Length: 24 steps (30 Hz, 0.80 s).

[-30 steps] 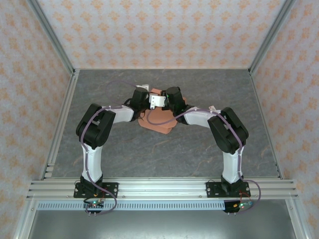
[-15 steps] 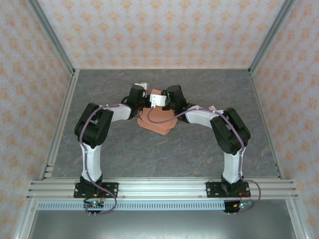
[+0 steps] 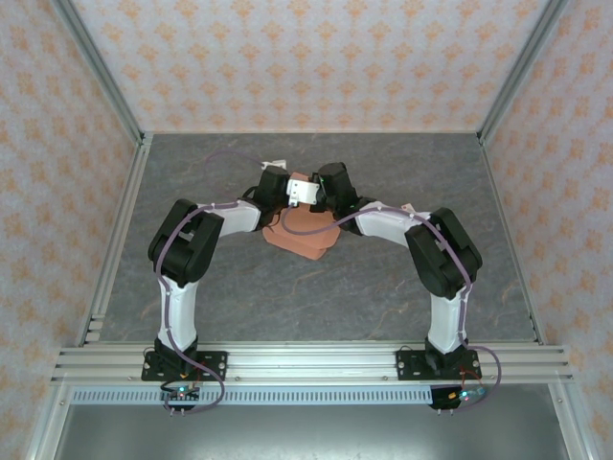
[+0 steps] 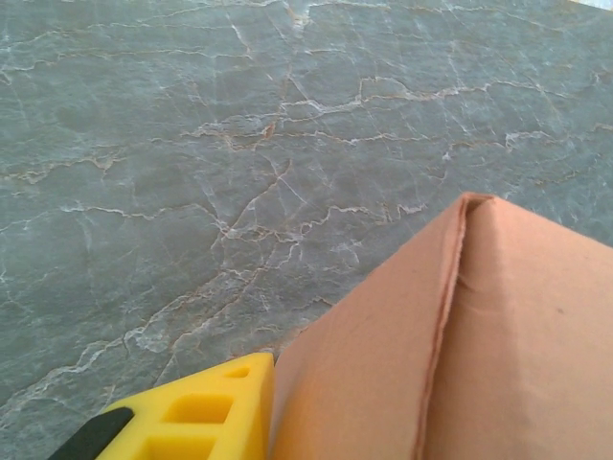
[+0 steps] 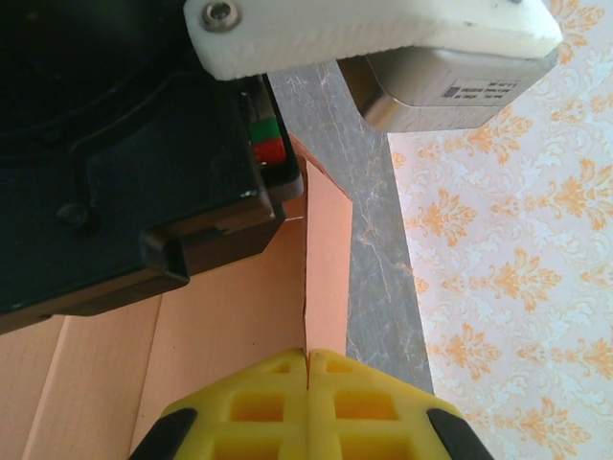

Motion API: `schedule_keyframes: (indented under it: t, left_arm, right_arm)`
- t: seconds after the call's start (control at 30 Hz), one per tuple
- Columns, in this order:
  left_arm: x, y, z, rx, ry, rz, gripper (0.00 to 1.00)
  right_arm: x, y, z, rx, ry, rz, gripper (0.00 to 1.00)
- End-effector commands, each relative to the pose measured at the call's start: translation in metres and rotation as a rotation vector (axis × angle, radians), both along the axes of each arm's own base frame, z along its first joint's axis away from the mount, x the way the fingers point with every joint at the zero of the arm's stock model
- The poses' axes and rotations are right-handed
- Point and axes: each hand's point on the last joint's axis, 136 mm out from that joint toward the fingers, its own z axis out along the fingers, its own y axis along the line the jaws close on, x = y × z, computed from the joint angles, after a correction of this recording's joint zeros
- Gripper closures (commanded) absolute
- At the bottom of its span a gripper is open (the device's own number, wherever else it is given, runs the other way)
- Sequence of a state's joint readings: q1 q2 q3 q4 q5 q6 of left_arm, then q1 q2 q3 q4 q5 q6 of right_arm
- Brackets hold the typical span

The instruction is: Fold the paper box

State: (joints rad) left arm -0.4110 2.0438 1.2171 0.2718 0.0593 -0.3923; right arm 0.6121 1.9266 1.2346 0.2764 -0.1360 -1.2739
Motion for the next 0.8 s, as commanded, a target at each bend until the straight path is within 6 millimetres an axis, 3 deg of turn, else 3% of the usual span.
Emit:
schedule_keyframes:
  t: [0.0,0.33,0.5,0.77]
  left_arm:
    - [0.010,0.016,0.005,0.035,-0.021,0.130,0.76]
    - [0.009,0.016,0.008,0.096,-0.014,0.229,0.78]
    - [0.012,0.005,0.008,0.038,-0.026,0.203,0.78]
    - [0.006,-0.005,0.013,0.026,-0.052,0.108,0.66]
  right_arm:
    - [-0.019,0.020,0.018,0.071,0.032,0.060,1.00]
    - [-0.021,0.026,0.024,0.124,0.051,0.051,1.00]
    - [-0.020,0.025,0.021,0.128,0.054,0.036,1.00]
    - [-0.006,0.013,0.022,0.101,0.033,-0.030,1.00]
